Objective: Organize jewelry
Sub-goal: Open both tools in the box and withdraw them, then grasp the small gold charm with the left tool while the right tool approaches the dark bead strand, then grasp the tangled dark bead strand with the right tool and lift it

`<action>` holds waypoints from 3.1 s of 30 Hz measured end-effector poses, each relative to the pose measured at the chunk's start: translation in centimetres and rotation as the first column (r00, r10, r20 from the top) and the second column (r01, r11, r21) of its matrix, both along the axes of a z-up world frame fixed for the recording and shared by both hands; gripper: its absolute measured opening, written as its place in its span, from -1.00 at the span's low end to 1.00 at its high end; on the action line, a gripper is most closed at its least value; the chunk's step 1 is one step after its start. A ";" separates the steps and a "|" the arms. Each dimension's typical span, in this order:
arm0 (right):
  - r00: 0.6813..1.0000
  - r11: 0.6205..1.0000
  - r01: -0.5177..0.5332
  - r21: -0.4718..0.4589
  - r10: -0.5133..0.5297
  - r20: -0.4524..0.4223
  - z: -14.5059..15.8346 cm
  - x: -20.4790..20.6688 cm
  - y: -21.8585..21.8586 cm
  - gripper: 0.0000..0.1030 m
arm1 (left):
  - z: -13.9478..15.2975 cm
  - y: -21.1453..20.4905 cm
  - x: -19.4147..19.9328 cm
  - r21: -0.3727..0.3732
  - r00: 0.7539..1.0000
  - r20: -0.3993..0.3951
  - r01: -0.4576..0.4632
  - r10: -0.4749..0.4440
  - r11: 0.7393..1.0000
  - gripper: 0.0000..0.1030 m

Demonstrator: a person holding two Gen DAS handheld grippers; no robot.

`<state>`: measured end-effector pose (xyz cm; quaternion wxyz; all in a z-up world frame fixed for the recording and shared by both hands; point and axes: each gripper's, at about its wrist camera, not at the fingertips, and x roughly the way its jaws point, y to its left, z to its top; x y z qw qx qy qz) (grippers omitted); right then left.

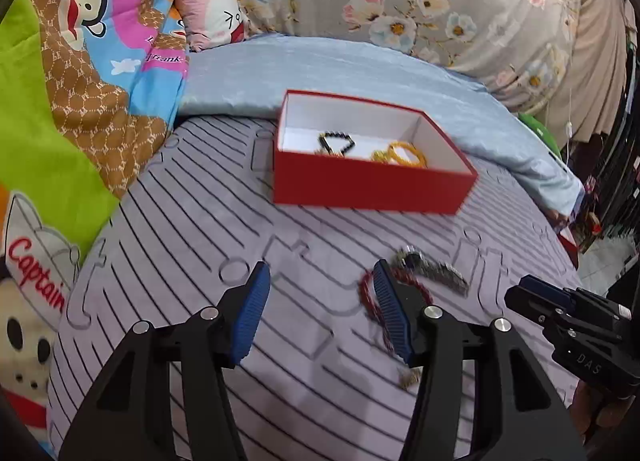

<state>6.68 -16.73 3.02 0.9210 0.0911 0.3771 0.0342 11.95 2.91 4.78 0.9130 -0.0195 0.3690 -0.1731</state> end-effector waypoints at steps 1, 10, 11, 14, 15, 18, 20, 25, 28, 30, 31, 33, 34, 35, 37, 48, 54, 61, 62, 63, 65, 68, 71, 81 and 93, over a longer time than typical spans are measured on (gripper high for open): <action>1.000 1.000 0.005 0.004 -0.005 -0.006 -0.3 -0.5 -0.1 -0.39 | -0.4 -0.5 -0.8 0.007 1.000 -0.006 0.017 -0.017 1.000 -0.01; 0.998 0.999 0.039 0.028 -0.038 -0.041 -2.0 -3.7 -0.5 -0.39 | -3.3 -3.5 -5.3 0.041 0.993 -0.052 0.106 -0.104 0.994 -0.01; 0.998 0.999 0.041 0.030 -0.039 -0.043 -2.1 -3.9 -0.5 -0.39 | -3.5 -3.8 -5.5 0.042 0.992 -0.057 0.111 -0.109 0.993 -0.01; 0.998 0.998 0.043 0.036 -0.041 -0.043 -2.1 -4.1 -0.6 -0.39 | -4.0 -4.5 -5.6 0.053 0.990 -0.068 0.124 -0.120 0.991 -0.01; 0.998 0.998 0.043 0.037 -0.041 -0.042 -2.1 -4.2 -0.5 -0.39 | -4.1 -4.7 -5.5 0.053 0.990 -0.071 0.126 -0.122 0.991 -0.01; 0.998 0.998 0.042 0.041 -0.040 -0.041 -2.2 -4.3 -0.5 -0.39 | -4.4 -4.9 -5.4 0.059 0.990 -0.076 0.124 -0.119 0.991 -0.02; 0.998 0.998 0.040 0.043 -0.038 -0.042 -2.2 -4.3 -0.4 -0.39 | -4.6 -5.0 -5.4 0.061 0.990 -0.078 0.124 -0.119 0.990 -0.10; 0.999 0.999 0.028 0.047 -0.026 -0.044 -2.4 -4.2 0.1 -0.39 | -5.1 -5.0 -5.1 0.061 0.989 -0.094 0.121 -0.115 0.991 -0.32; 0.999 0.999 0.019 0.050 -0.017 -0.045 -2.4 -4.2 0.4 -0.39 | -5.1 -4.8 -4.9 0.053 0.989 -0.098 0.113 -0.107 0.992 -0.37; 0.999 0.999 0.012 0.050 -0.010 -0.046 -2.5 -4.1 0.8 -0.39 | -5.1 -4.8 -4.9 0.055 0.990 -0.098 0.110 -0.104 0.992 -0.47; 0.999 0.999 0.009 0.050 -0.007 -0.046 -2.5 -4.0 1.0 -0.39 | -5.1 -4.8 -4.9 0.053 0.989 -0.098 0.113 -0.108 0.992 -0.52; 0.999 0.999 0.003 0.048 -0.001 -0.045 -2.4 -3.9 1.3 -0.39 | -5.1 -4.9 -4.9 0.053 0.989 -0.098 0.117 -0.112 0.992 -0.59; 0.999 0.999 0.000 0.048 0.002 -0.044 -2.3 -3.9 1.4 -0.39 | -5.1 -4.9 -5.0 0.057 0.989 -0.096 0.121 -0.115 0.991 -0.66; 0.999 0.999 -0.003 0.048 0.005 -0.043 -2.3 -3.8 1.6 -0.39 | -5.1 -5.0 -5.1 0.062 0.989 -0.093 0.123 -0.117 0.990 -0.69; 0.999 0.999 -0.007 0.045 0.009 -0.043 -2.3 -3.8 1.8 -0.39 | -5.0 -5.0 -5.1 0.065 0.988 -0.092 0.127 -0.120 0.990 -0.71; 0.999 0.999 -0.027 0.038 0.029 -0.042 -2.0 -3.5 2.7 -0.39 | -4.6 -3.3 -5.1 0.058 0.992 -0.094 0.089 -0.083 0.994 -0.73; 0.997 0.997 -0.068 0.022 0.069 -0.033 -1.4 -2.1 4.1 -0.39 | -4.5 -0.3 -4.5 0.050 0.996 -0.091 0.019 -0.014 0.999 -0.74; 0.993 0.994 -0.108 0.010 0.108 -0.037 -1.7 0.3 6.4 -0.39 | -5.2 1.7 -4.0 0.028 0.994 -0.109 -0.026 0.029 0.999 -0.74; 0.993 0.994 -0.113 0.008 0.113 -0.040 -1.8 0.8 6.7 -0.39 | -5.2 1.7 -3.9 0.026 0.994 -0.110 -0.025 0.028 0.999 -0.74; 0.992 0.993 -0.115 0.006 0.115 -0.041 -1.9 1.1 6.9 -0.39 | -5.3 1.8 -3.9 0.026 0.994 -0.110 -0.025 0.027 0.999 -0.74; 0.992 0.993 -0.119 0.004 0.119 -0.045 -2.1 2.0 7.2 -0.39 | -5.4 1.8 -3.9 0.021 0.993 -0.113 -0.023 0.025 1.000 -0.74; 0.991 0.992 -0.123 0.012 0.123 -0.055 -2.5 3.0 7.5 -0.39 | -5.4 2.0 -3.8 0.006 0.993 -0.116 -0.022 0.023 1.000 -0.74; 0.990 0.992 -0.122 0.012 0.123 -0.068 -3.1 3.9 7.8 -0.39 | -5.4 2.0 -3.8 0.004 0.993 -0.116 -0.022 0.022 1.000 -0.74; 0.991 0.993 -0.116 0.027 0.118 -0.059 -3.1 4.2 7.4 -0.82 | -5.4 2.1 -3.9 -0.009 0.993 -0.120 -0.021 0.020 1.000 -0.74; 0.996 0.994 -0.084 0.062 0.083 0.024 0.6 1.1 5.1 -0.83 | -5.1 1.7 -4.0 0.011 0.993 -0.114 -0.017 0.018 1.000 -0.74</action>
